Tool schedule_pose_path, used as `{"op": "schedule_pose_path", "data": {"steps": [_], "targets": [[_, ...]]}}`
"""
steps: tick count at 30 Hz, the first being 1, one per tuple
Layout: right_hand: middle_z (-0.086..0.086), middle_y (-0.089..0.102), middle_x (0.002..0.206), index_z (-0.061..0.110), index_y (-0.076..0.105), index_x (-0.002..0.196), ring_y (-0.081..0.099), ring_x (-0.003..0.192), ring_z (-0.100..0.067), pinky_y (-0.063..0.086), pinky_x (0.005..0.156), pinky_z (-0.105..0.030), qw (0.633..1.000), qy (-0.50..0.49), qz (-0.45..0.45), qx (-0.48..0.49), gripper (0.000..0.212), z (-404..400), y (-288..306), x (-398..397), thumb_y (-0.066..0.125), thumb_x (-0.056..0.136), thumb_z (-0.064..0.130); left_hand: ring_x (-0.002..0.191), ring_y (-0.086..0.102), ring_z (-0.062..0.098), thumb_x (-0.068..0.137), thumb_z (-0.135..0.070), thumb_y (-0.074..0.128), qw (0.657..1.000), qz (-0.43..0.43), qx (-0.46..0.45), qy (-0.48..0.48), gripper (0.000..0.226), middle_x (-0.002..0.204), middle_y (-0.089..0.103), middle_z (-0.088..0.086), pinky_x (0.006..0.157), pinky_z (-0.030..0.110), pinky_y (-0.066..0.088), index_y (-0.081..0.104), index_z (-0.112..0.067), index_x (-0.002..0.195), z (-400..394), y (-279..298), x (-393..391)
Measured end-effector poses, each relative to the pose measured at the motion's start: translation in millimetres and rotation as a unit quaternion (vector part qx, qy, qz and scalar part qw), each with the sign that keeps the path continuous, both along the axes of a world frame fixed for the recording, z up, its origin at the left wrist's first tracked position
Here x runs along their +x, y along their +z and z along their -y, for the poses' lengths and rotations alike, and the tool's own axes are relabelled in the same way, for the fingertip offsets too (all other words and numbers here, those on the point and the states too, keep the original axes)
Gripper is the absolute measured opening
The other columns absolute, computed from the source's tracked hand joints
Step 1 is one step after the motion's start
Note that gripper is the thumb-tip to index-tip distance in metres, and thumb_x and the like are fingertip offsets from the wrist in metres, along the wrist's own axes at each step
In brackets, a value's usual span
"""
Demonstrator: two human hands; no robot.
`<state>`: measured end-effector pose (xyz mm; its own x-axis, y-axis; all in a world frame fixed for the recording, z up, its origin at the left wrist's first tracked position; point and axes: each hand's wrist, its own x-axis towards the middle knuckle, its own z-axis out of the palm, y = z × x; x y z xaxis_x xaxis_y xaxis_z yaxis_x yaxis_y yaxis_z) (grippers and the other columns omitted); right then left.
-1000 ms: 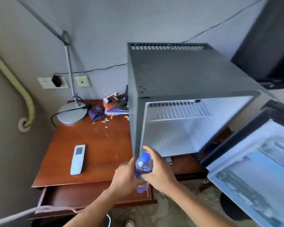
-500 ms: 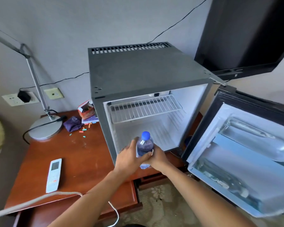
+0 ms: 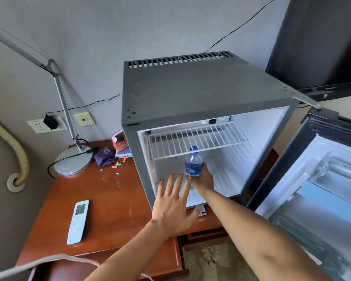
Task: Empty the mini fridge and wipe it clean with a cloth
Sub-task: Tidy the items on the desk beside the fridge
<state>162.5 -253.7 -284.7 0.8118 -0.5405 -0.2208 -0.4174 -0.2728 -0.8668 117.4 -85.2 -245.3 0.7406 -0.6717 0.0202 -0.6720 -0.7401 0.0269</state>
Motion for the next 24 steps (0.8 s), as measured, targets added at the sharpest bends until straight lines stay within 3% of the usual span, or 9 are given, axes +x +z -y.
{"op": "schedule_pose_path", "data": {"steps": [5,8,10,12,14,18,22,24], "targets": [[0.003,0.068,0.098,0.024,0.048,0.119,0.066,0.084,-0.020,0.045,0.059,-0.023,0.999,0.033,-0.004,0.009,0.054,0.7,-3.7,11.6,0.082,0.078,0.031,0.155,-0.025,0.034,0.094,-0.076,0.019,1.000,0.005,0.027,-0.012,0.093,0.172,-0.010,0.010,0.123,0.063,-0.008,-0.008,-0.023,0.165,0.5,-8.8,-2.5],[0.007,0.072,0.100,0.035,0.049,0.117,0.072,0.088,-0.021,0.060,0.074,-0.043,0.998,0.042,-0.022,0.028,0.062,15.3,-31.4,12.9,0.080,0.064,0.051,0.155,-0.026,0.034,0.093,-0.077,0.016,0.999,-0.005,0.043,-0.008,0.094,0.172,-0.015,0.009,0.123,0.063,-0.011,-0.012,-0.022,0.164,2.3,-8.2,-5.1],[0.008,0.070,0.119,0.037,0.045,0.133,0.070,0.105,-0.021,0.058,0.084,-0.045,0.998,0.035,-0.049,0.011,0.082,22.6,-40.7,-0.7,0.077,0.063,0.065,0.155,-0.025,0.035,0.093,-0.078,0.016,0.999,-0.004,0.039,-0.007,0.095,0.172,-0.014,0.010,0.123,0.062,-0.012,-0.011,-0.022,0.164,5.0,-4.7,-9.9],[0.004,0.050,0.150,0.030,0.029,0.154,0.052,0.135,-0.022,0.048,0.102,-0.040,0.997,0.035,-0.072,-0.015,0.102,15.1,-7.5,-38.9,0.080,0.071,0.060,0.155,-0.024,0.036,0.092,-0.079,0.015,0.999,-0.002,0.044,-0.008,0.095,0.171,-0.015,0.010,0.123,0.063,-0.012,-0.010,-0.022,0.164,8.0,-0.4,-16.1],[0.003,0.033,0.162,0.028,0.024,0.158,0.035,0.147,-0.018,0.037,0.112,-0.037,0.996,0.047,-0.060,-0.037,0.093,13.2,26.3,-77.7,0.076,0.083,0.047,0.156,-0.021,0.036,0.092,-0.079,0.017,0.999,-0.001,0.045,-0.007,0.095,0.171,-0.010,0.011,0.123,0.064,-0.008,-0.005,-0.021,0.165,12.8,3.7,-23.4],[0.010,0.020,0.166,0.038,0.020,0.157,0.014,0.153,-0.017,0.031,0.118,-0.041,0.966,0.130,-0.045,-0.220,0.075,32.0,73.9,-145.0,0.057,0.094,0.053,0.158,-0.003,0.038,0.092,-0.077,0.030,1.000,-0.003,0.020,0.009,0.094,0.171,0.013,0.014,0.124,0.066,0.007,0.017,-0.018,0.165,24.6,16.6,-41.9],[0.002,0.029,0.164,0.033,0.032,0.156,0.014,0.153,-0.036,0.027,0.120,-0.056,0.890,0.164,0.029,-0.423,0.070,56.1,131.2,-203.4,0.050,0.093,0.055,0.159,-0.009,0.032,0.091,-0.086,0.018,0.999,0.021,-0.012,0.024,0.098,0.172,0.005,0.008,0.124,0.064,-0.001,0.014,-0.022,0.165,47.7,43.7,-75.2],[-0.001,0.031,0.163,0.030,0.035,0.156,0.013,0.153,-0.040,0.027,0.121,-0.055,0.859,0.174,0.067,-0.478,0.070,68.5,161.3,-225.9,0.050,0.092,0.055,0.159,-0.011,0.029,0.089,-0.089,0.015,0.998,0.032,-0.041,0.032,0.101,0.173,0.003,0.006,0.125,0.064,-0.003,0.012,-0.023,0.166,59.5,57.8,-92.4]]}}
